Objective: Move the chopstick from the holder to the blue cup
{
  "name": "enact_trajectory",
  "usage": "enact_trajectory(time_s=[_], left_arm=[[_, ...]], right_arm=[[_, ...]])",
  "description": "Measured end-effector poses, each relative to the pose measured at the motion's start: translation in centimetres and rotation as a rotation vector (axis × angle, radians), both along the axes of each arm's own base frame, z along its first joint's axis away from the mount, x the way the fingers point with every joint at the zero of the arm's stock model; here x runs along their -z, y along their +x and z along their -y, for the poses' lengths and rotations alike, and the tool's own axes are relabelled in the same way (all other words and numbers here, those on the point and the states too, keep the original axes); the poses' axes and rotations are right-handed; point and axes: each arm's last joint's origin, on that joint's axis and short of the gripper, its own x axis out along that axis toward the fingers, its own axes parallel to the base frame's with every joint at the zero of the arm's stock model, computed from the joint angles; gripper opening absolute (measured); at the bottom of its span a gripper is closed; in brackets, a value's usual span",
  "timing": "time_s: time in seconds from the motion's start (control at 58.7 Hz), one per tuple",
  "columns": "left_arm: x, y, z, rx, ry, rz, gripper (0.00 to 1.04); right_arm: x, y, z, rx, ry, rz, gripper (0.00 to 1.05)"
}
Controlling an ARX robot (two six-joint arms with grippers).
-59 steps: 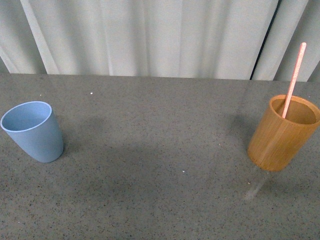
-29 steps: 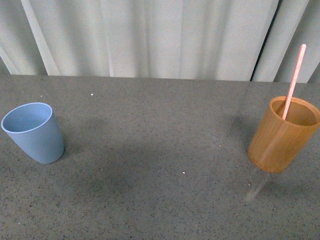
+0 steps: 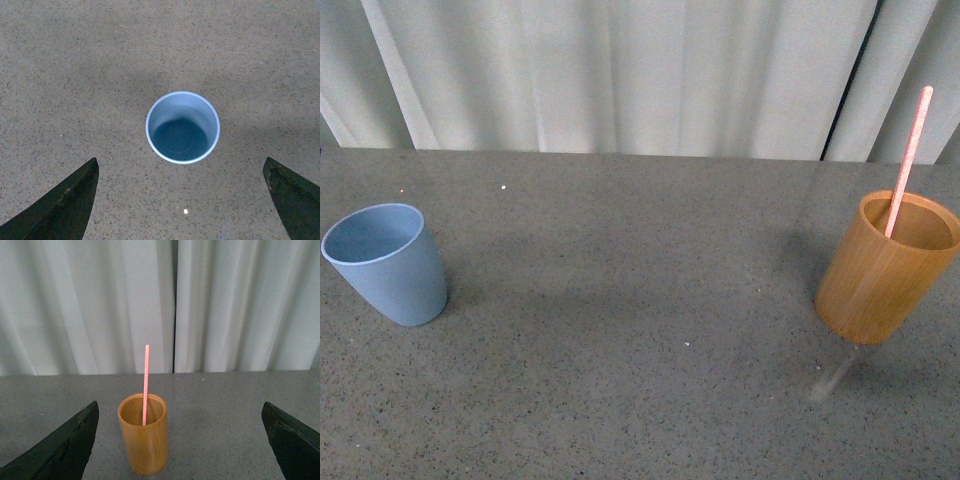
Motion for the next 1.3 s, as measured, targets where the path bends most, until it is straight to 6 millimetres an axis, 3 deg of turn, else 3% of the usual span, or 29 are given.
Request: enact_trajectory(time_s=[0.358,0.972,1.295], left_arm=[[2.7,5.1,-0.4,-0.05,0.079,-0.131,0.98],[7.0,7.3,-1.3,-0.103,0.121,-0.212,0.98],[8.1,8.8,-1.2,-0.136,0.15,-0.227,0.98]], right_arm=[[0.0,0.0,0.0,0.0,0.0,0.0,0.95],[0.0,0.0,0.0,0.0,0.0,0.0,0.95],[0.0,0.0,0.0,0.0,0.0,0.0,0.95]])
